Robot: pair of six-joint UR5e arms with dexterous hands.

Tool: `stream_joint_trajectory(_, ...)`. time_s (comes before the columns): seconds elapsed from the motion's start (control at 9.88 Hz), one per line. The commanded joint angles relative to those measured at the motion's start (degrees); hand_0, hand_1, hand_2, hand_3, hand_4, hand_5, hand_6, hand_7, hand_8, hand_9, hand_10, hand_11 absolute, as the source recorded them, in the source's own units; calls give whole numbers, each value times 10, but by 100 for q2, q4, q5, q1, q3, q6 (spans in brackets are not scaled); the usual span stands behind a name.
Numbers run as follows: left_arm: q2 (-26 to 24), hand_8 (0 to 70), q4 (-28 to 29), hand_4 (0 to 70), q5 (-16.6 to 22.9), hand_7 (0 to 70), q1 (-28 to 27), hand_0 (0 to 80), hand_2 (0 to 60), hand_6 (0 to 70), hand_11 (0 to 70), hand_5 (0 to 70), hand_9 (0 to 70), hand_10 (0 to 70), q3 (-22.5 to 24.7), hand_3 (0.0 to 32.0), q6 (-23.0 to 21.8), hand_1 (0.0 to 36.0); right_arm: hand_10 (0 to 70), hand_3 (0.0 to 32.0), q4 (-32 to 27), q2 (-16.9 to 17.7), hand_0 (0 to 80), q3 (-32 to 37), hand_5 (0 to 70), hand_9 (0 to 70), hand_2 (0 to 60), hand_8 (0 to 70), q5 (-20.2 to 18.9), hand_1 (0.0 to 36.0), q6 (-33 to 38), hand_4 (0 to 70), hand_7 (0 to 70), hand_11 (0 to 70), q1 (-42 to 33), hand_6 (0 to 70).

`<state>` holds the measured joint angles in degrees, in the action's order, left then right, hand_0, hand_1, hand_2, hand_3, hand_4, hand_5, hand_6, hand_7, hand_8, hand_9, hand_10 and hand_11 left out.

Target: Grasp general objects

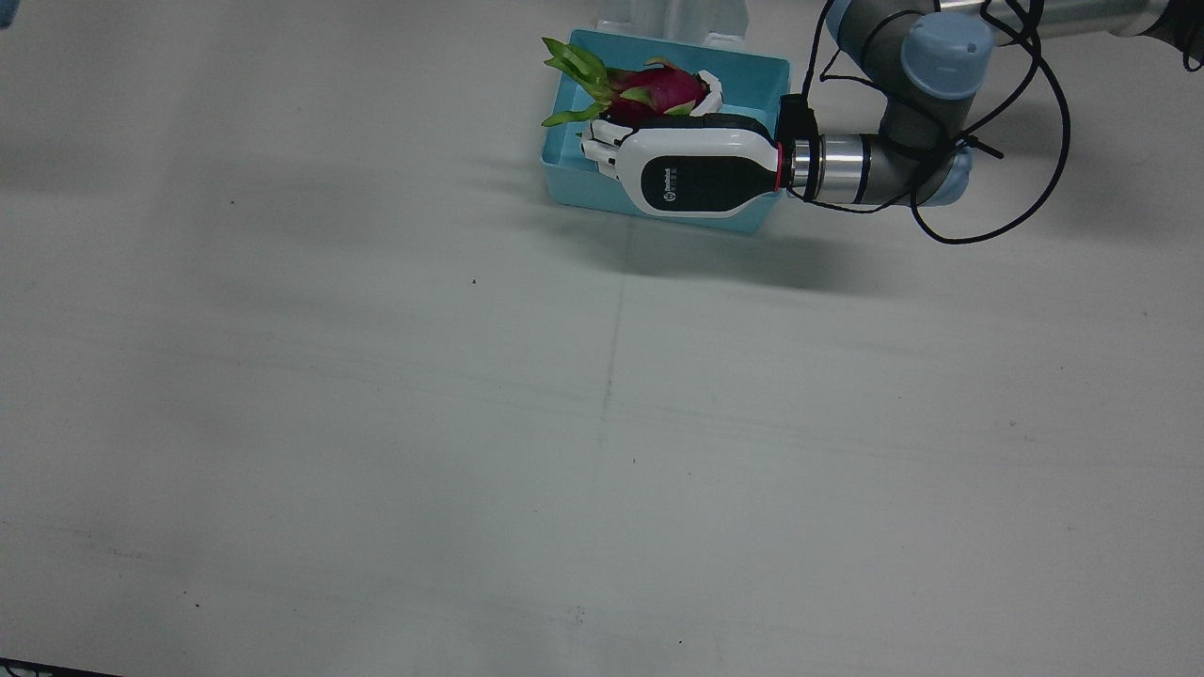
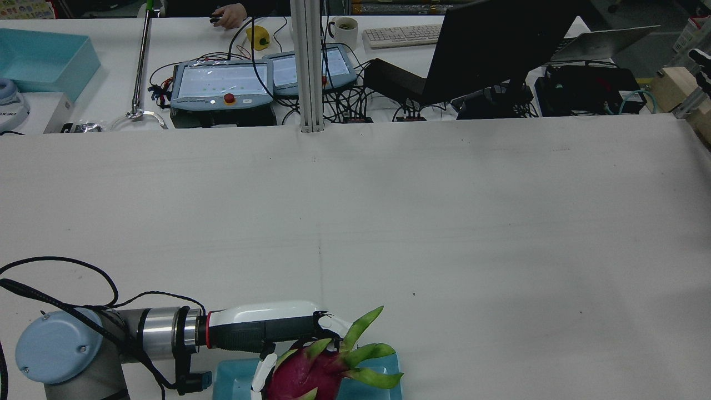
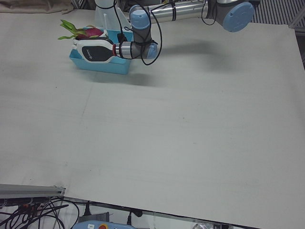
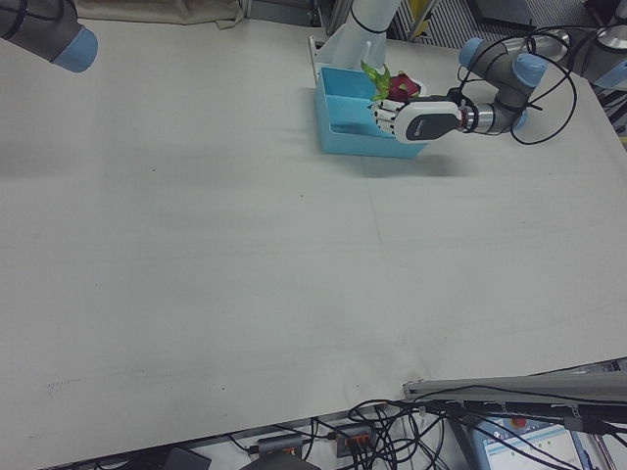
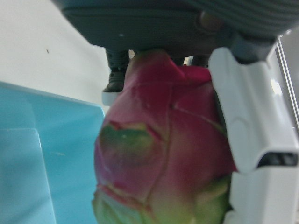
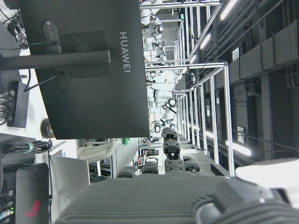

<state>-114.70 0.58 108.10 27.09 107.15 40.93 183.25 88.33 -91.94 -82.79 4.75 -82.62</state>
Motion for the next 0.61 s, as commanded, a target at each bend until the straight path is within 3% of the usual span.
stream_joint_trajectory(0.0,167,89,144,168,18,301,-134,546,138,171,13,198,46,4,297,0,3,212,0,0,0,0,0,-8,0,0,0,0,0,0,0,0,0,0,0,0)
stream_joint_trajectory(0.2,526,18,197,106,27,218,-134,484,88,104,0,172,29,0,674,0,3,146,0,0,0,0,0,0,0,0,0,0,0,0,0,0,0,0,0,0)
stream_joint_trajectory(0.51,703,16,223,85,27,217,-125,472,38,97,0,167,29,0,755,0,3,119,0,0,0,0,0,-8,0,0,0,0,0,0,0,0,0,0,0,0)
